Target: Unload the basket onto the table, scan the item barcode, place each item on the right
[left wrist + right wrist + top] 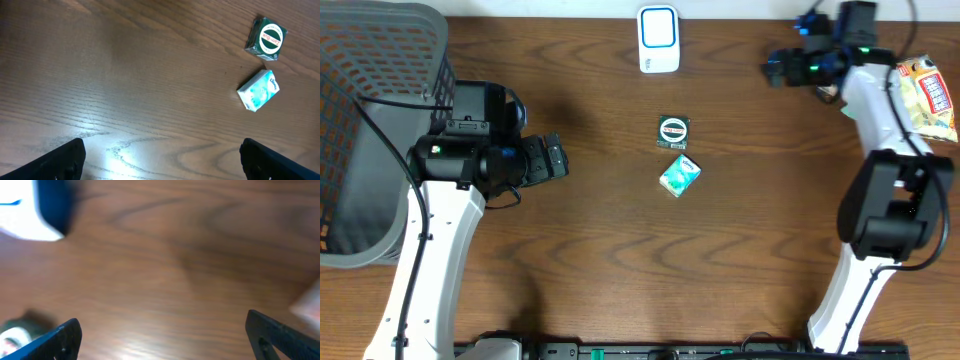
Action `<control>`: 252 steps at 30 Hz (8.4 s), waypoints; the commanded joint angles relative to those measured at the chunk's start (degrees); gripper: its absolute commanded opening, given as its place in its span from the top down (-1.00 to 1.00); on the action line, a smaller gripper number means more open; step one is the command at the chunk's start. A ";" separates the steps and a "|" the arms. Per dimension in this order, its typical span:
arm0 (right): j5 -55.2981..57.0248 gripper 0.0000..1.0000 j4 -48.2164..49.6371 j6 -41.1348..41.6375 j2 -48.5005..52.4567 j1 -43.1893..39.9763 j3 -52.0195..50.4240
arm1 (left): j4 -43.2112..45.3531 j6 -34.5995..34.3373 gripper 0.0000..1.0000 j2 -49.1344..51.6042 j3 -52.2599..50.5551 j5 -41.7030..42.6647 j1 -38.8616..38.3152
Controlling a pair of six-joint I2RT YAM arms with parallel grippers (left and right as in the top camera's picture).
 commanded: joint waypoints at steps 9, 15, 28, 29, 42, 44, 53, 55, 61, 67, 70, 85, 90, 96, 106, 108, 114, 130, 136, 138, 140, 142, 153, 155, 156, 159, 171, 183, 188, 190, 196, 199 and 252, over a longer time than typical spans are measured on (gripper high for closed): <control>-2.71 -0.99 -5.88 0.79 0.57 15.19 -0.55 | -0.11 0.55 -0.95 0.00 0.20 -0.37 0.31; 3.58 -0.99 -6.93 0.81 0.57 19.91 -0.55 | -0.11 0.55 -0.96 0.00 0.20 -0.37 0.31; 3.85 -0.98 -10.01 0.83 0.57 25.70 -0.55 | -0.11 0.55 -0.95 0.00 0.20 -0.37 0.31; 3.82 -0.99 -10.03 0.83 0.57 26.10 -0.55 | -0.11 0.55 -0.96 0.00 0.20 -0.37 0.31; 0.76 -0.99 -18.51 1.68 0.57 30.67 -0.55 | -0.11 0.55 -0.95 0.00 0.20 -0.37 0.31; 0.87 -0.98 -21.79 1.68 0.57 30.84 -0.55 | -0.11 0.55 -0.96 0.00 0.20 -0.37 0.31; 20.50 -0.98 -26.56 25.07 0.57 30.84 -0.55 | -0.11 0.55 -0.95 0.00 0.20 -0.37 0.31; 21.46 -0.99 -26.25 27.76 0.57 30.84 -0.55 | -0.11 0.55 -0.95 0.00 0.20 -0.37 0.31; 20.81 -0.99 -26.67 28.52 0.57 31.26 -0.55 | -0.11 0.55 -0.96 0.00 0.20 -0.37 0.31; 20.79 -0.56 -27.63 28.46 0.57 31.67 -0.55 | -0.11 0.55 -0.95 0.00 0.20 -0.37 0.31; 20.79 -0.14 -27.36 28.76 0.57 31.89 -0.55 | -0.11 0.55 -0.95 0.00 0.20 -0.37 0.31; 24.98 -0.03 -23.91 33.38 2.64 38.14 -0.59 | -0.11 0.55 -0.95 0.00 0.20 -0.37 0.31; 32.33 -0.03 -24.72 35.78 5.84 40.19 -0.59 | -0.11 0.55 -0.96 0.00 0.20 -0.37 0.31; 33.83 -0.04 -24.96 35.76 8.26 40.28 -0.59 | -0.11 0.55 -0.96 0.00 0.20 -0.37 0.31; 37.66 -0.04 -27.61 35.71 9.27 40.13 -0.42 | -0.11 0.55 -0.96 0.00 0.20 -0.37 0.31; 38.69 -0.06 -28.85 35.71 9.27 40.13 0.09 | -0.11 0.55 -0.95 0.00 0.20 -0.37 0.31; 39.91 -0.11 -34.71 35.50 9.11 40.13 4.61 | -0.11 0.55 -0.96 0.00 0.20 -0.37 0.31; 41.64 -0.20 -39.23 35.58 9.14 38.80 5.68 | -0.11 0.55 -0.96 0.00 0.20 -0.37 0.31; 41.53 0.17 -36.04 37.88 9.14 36.28 2.32 | -0.11 0.55 -0.95 0.00 0.20 -0.37 0.31; 40.96 0.17 -36.28 37.83 9.14 35.74 1.62 | -0.11 0.55 -0.95 0.00 0.20 -0.37 0.31; 39.28 0.17 -36.76 37.31 9.14 35.52 1.22 | -0.11 0.55 -0.96 0.00 0.20 -0.37 0.31; 37.29 0.18 -37.33 35.98 9.14 35.52 1.22 | -0.11 0.55 -0.96 0.00 0.20 -0.37 0.31; 36.41 0.09 -44.39 34.51 9.14 35.67 1.25 | -0.11 0.55 -0.95 0.00 0.20 -0.37 0.31; 36.11 0.04 -45.77 33.35 9.14 35.67 1.25 | -0.11 0.55 -0.96 0.00 0.20 -0.37 0.31; 35.65 0.04 -46.80 31.80 9.14 35.67 1.25 | -0.11 0.55 -0.96 0.00 0.20 -0.37 0.31; 34.71 -0.01 -49.35 28.48 9.14 35.74 1.25 | -0.11 0.55 -0.95 0.00 0.20 -0.37 0.31; 27.93 -0.27 -50.75 27.30 9.14 37.33 0.48 | -0.11 0.55 -0.96 0.00 0.20 -0.37 0.31; 28.30 -0.40 -51.19 27.32 9.14 37.51 -4.57 | -0.11 0.55 -0.95 0.00 0.20 -0.37 0.31; 31.76 -0.47 -53.81 27.30 9.14 37.51 -5.03 | -0.11 0.55 -0.96 0.00 0.20 -0.37 0.31; 31.87 -0.59 -53.57 27.28 9.14 37.51 -5.03 | -0.11 0.55 -0.95 0.00 0.20 -0.37 0.31; 31.74 -0.42 -50.60 27.30 9.14 37.51 -5.03 | -0.11 0.55 -0.95 0.00 0.20 -0.37 0.31; 31.74 -0.20 -48.13 27.30 9.14 37.51 -5.03 | -0.11 0.55 -0.96 0.00 0.20 -0.37 0.31; 10.95 0.37 -37.40 23.89 9.11 33.44 4.42 | -0.11 0.55 -0.96 0.00 0.20 -0.37 0.31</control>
